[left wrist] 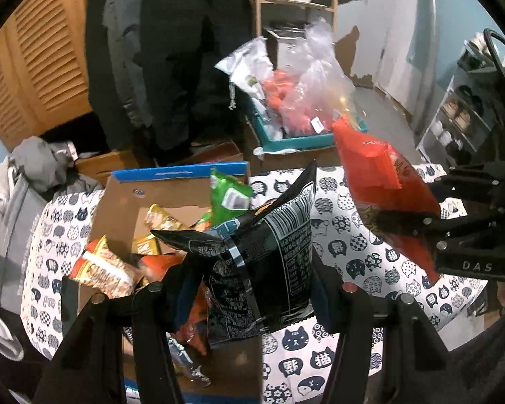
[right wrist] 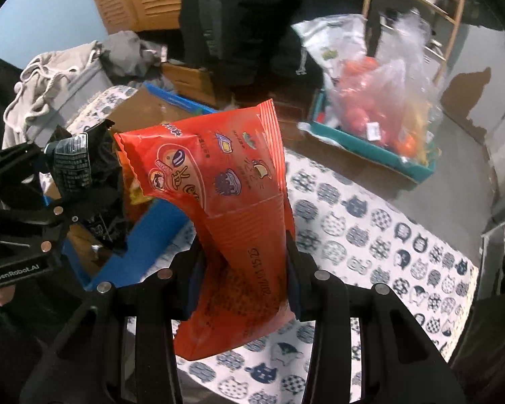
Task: Organize snacks
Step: 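Lift both held bags and carry them over the cardboard box, then open both tools to drop the black and red-orange bags into the box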
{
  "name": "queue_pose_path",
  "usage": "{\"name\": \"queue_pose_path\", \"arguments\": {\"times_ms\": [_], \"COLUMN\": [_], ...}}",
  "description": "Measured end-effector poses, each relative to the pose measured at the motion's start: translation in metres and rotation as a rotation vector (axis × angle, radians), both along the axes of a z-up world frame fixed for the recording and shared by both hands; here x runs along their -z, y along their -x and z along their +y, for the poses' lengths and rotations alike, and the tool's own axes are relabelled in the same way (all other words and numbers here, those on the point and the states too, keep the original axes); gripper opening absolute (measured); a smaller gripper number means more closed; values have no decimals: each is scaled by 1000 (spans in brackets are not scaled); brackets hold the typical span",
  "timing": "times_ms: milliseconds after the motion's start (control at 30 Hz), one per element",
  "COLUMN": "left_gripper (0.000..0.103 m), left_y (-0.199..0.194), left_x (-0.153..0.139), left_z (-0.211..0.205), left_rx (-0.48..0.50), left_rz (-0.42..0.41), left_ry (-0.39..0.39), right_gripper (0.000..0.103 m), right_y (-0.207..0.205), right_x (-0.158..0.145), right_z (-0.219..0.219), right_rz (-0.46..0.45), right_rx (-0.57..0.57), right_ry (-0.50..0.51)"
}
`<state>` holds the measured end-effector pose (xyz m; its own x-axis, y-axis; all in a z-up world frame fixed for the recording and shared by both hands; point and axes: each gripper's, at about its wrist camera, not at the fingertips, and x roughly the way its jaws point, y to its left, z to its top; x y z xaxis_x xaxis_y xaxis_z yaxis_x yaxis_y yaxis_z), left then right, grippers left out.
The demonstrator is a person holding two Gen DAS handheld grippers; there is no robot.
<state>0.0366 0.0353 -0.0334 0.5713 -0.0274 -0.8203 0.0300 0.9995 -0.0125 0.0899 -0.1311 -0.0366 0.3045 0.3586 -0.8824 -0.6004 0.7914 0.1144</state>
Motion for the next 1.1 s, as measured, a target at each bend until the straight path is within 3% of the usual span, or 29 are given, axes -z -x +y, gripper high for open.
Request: {"name": "queue_pose_path", "arguments": {"times_ms": [100, 733, 1100], "left_gripper": [59, 59, 59], "left_y": [6, 27, 24], "left_x": [0, 13, 24], "left_z": [14, 101, 124], "left_rx": [-14, -158, -225], "left_rz": [0, 4, 30], "left_ry": [32, 40, 63], "right_gripper": [39, 39, 41], "right_y": [0, -14, -25], "right_x": [-2, -7, 5], "right_z": [20, 124, 159], "right_rz": [13, 47, 112], "right_rx": [-27, -80, -74], "right_ry": [-7, -15, -31]}}
